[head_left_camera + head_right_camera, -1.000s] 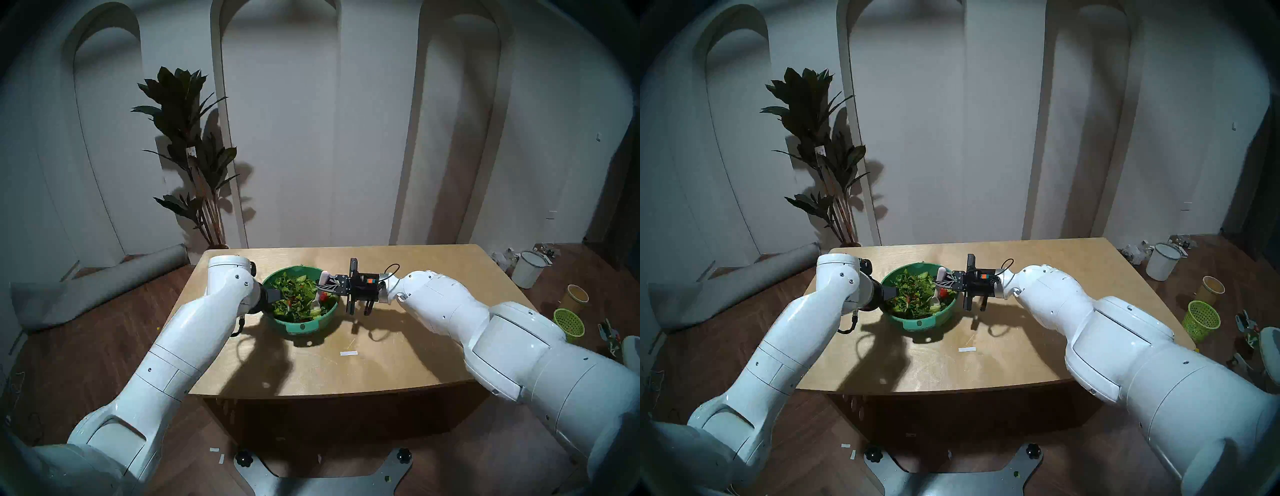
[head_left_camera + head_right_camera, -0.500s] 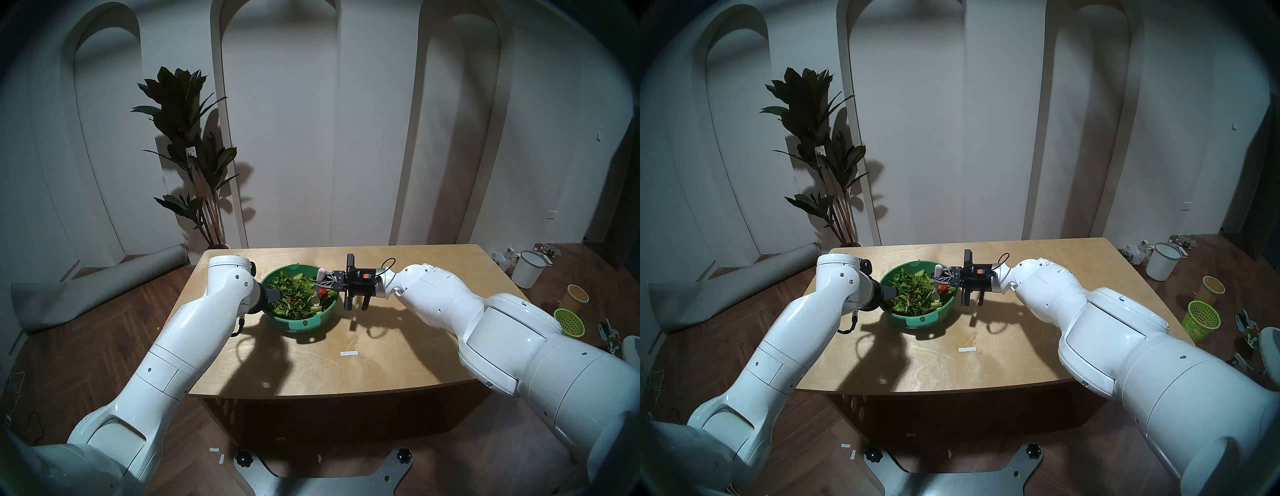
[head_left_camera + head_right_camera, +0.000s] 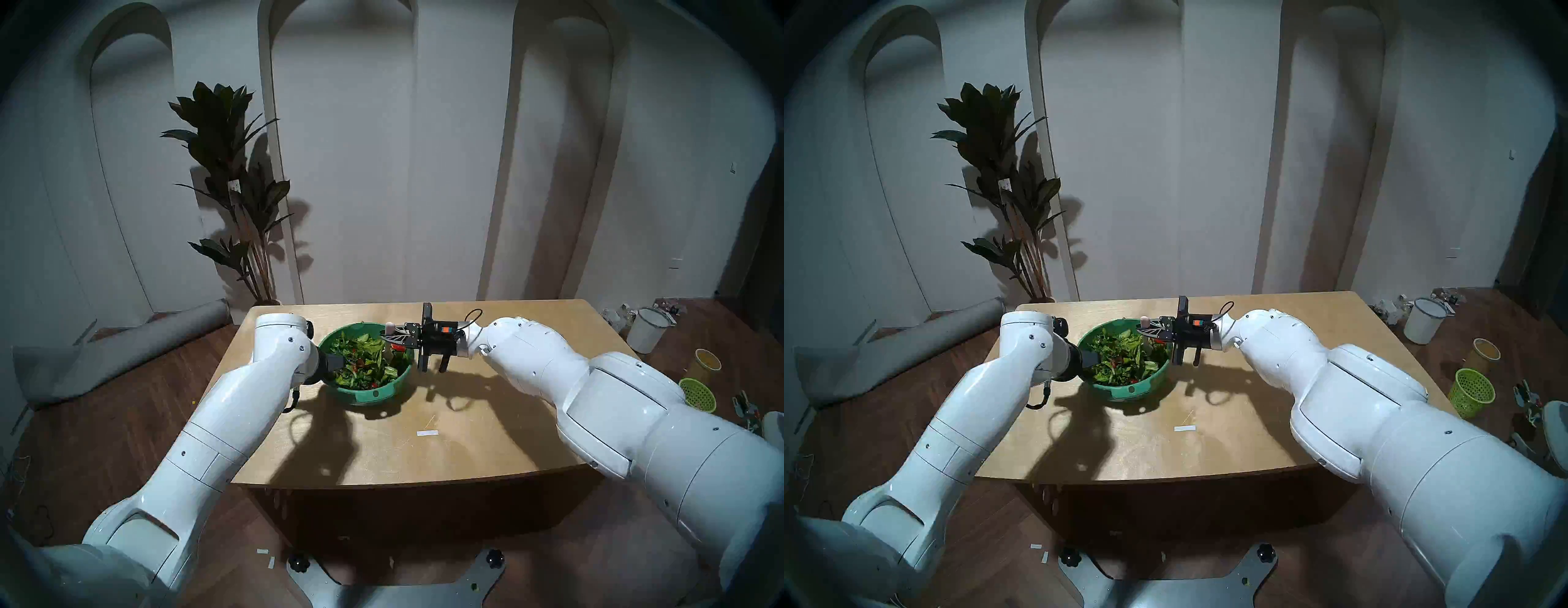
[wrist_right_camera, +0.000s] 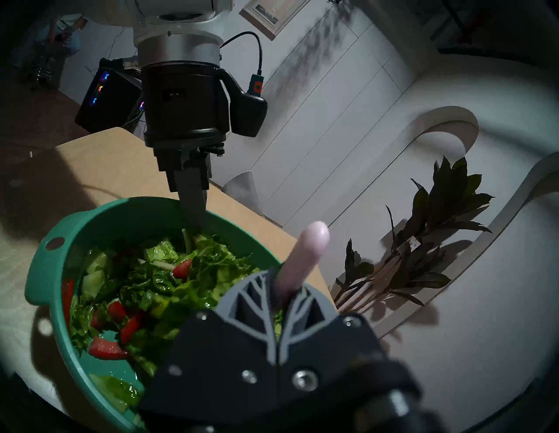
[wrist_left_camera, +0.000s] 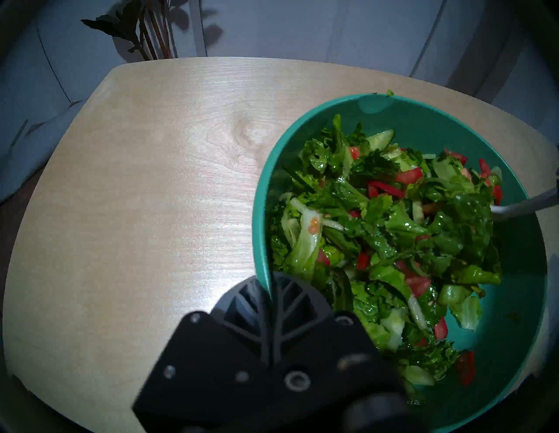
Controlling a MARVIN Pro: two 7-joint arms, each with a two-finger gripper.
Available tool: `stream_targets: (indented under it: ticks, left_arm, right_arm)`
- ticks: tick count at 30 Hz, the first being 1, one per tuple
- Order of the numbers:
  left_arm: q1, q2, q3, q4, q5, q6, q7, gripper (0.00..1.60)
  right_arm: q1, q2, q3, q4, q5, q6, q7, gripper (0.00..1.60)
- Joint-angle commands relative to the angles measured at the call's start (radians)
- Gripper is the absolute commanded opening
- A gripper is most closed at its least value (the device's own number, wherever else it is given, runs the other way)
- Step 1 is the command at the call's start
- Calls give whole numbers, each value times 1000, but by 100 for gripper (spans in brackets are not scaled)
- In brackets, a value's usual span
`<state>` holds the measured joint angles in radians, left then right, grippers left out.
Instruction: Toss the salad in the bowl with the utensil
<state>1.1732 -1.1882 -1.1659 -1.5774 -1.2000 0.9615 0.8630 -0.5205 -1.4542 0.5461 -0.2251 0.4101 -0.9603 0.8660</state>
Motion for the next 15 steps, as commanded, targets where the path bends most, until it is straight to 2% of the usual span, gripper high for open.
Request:
stream_targets:
  ticks: [1,15]
  left_arm:
    - [-14,-3,1,-11,2,-2,24,0]
    - [-14,-4,1,-11,5,-2,26,0]
  right_arm:
    - [48,-14,25,-9,28,0,23,0]
    - [52,-17,59,2,62,2,27,0]
